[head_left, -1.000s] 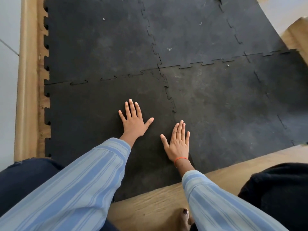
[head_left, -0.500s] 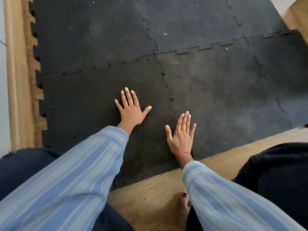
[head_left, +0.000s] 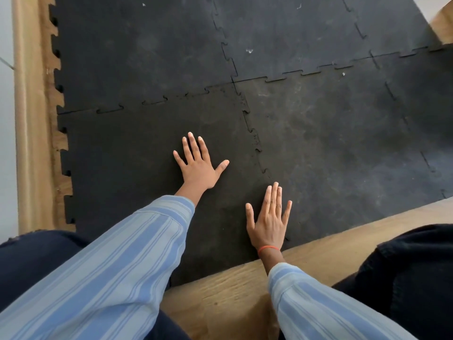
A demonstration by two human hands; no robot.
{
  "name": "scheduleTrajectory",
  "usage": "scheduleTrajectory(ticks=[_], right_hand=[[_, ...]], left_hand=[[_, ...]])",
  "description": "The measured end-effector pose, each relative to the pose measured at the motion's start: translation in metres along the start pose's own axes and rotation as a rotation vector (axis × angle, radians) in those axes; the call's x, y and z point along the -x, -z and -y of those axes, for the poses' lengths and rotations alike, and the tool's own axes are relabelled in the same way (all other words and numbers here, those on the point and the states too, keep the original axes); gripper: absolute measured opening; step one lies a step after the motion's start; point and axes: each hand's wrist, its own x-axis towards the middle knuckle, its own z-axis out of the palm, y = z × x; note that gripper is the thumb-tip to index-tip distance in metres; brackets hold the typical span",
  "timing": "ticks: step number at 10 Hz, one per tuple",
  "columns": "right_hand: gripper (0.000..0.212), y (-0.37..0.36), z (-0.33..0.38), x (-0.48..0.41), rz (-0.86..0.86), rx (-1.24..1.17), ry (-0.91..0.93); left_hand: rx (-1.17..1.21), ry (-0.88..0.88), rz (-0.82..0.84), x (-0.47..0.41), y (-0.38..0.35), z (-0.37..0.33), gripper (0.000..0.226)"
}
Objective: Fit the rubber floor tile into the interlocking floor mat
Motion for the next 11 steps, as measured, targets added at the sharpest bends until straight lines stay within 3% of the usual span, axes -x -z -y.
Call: scheduleTrajectory(ticks=[2,3,5,7,9,10,11], right_hand=[[0.076,0.003,0.005,0.000,0.025,0.048,-0.022],[0.064,0.004,0.027,-0.027,0.039,-0.004,0.039],[0.054,0.007,0.048,-0.102,0.030,-0.043,0.152],[0.053,0.000,0.052,-0.114,-0.050,-0.066,0.110],[0.055,0.002,0.061,-0.117,0.027,-0.039,0.112],[0.058,0.020,0.076,-0.122,0.183,0.012,0.059],[0.054,0.061,0.099,-0.135,0.357,0.114,0.058]], left_hand=[[0.012,-0.004,0.014,-0.001,-0.002,0.002,0.102],[0.019,-0.021,-0.008,-0.002,-0.003,0.000,0.102],[0.039,-0.121,-0.260,0.010,-0.023,0.032,0.078],[0.029,-0.118,-0.323,0.008,-0.034,0.036,0.072],[0.014,-0.038,-0.226,0.002,-0.027,0.034,0.072],[0.037,-0.031,-0.073,0.002,-0.004,0.027,0.073],[0.132,-0.034,0.086,0.000,0.041,0.014,0.055]])
